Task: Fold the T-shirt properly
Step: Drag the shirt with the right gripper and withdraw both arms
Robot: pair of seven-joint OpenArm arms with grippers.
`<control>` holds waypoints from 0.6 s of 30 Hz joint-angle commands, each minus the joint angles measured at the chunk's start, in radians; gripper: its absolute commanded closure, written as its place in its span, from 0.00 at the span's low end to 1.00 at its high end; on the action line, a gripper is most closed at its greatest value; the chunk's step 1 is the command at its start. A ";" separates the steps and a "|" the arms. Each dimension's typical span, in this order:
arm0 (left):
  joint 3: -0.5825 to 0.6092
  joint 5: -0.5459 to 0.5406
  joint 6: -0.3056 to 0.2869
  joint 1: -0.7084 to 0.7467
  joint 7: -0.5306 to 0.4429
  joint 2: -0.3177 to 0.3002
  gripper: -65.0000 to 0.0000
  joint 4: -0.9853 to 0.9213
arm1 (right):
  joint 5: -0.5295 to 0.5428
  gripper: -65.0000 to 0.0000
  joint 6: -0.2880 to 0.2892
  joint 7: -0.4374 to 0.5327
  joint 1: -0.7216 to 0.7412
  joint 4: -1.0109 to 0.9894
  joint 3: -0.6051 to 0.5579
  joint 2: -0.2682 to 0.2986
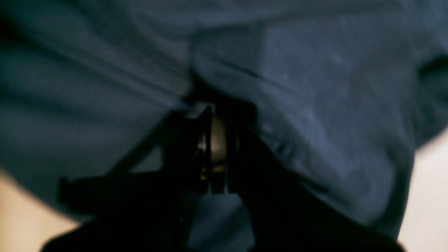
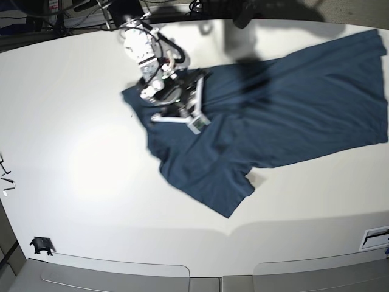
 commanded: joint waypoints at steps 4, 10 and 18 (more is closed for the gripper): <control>0.002 0.002 -0.027 0.009 -0.004 0.013 1.00 0.002 | -0.026 1.00 -0.183 -0.016 0.020 0.032 0.237 0.083; 0.002 0.002 -0.027 0.009 -0.004 0.013 1.00 0.002 | 0.074 1.00 -0.248 -0.101 0.064 0.220 0.595 0.158; 0.002 0.002 -0.027 0.009 -0.004 0.013 1.00 0.002 | 0.234 1.00 -0.246 -0.257 0.075 0.637 1.074 0.320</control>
